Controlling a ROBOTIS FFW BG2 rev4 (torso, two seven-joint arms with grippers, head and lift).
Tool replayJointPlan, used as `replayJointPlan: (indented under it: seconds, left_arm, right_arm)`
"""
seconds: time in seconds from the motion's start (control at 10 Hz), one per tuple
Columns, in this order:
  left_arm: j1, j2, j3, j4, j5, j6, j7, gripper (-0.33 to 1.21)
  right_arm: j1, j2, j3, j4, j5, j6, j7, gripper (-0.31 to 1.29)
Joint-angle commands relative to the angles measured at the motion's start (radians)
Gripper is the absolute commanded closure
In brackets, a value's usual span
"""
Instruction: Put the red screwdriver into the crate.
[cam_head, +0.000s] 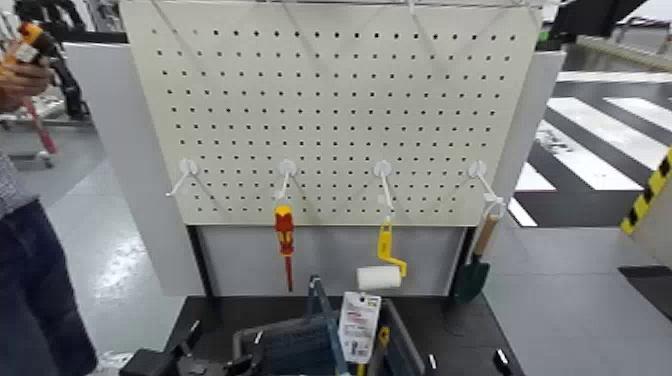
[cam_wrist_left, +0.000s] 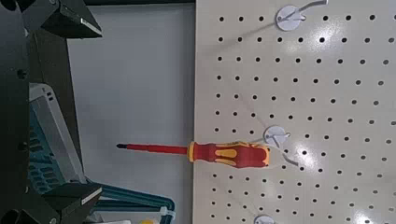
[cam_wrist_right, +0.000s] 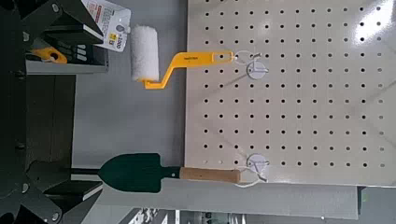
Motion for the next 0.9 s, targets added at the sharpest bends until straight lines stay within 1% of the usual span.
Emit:
replayJointPlan:
  seconds: [0.1, 0.4, 0.6, 0.7, 0.9]
  left_arm:
    - [-0.007, 0.000, -0.002, 0.007, 0.008, 0.006, -0.009, 0.13]
    - [-0.021, -0.003, -0.002, 0.012, 0.014, 0.006, -0.023, 0.13]
    - [-0.047, -0.006, 0.013, 0.012, 0.027, 0.026, -0.071, 0.13]
    - [-0.066, -0.001, 0.026, 0.012, 0.041, 0.046, -0.101, 0.13]
    - [-0.092, 0.026, 0.013, 0.007, 0.087, 0.058, -0.118, 0.13]
  right_arm:
    - [-0.003, -0.001, 0.002, 0.004, 0.001, 0.001, 0.000, 0.20]
    - [-0.003, 0.000, 0.002, 0.004, 0.001, -0.001, 0.000, 0.20]
    - [-0.003, 0.000, 0.002, 0.005, 0.001, -0.001, 0.000, 0.20]
    - [-0.004, 0.000, 0.004, 0.007, 0.001, -0.002, 0.000, 0.20]
    - [-0.006, 0.000, 0.004, 0.010, -0.001, -0.004, -0.002, 0.19]
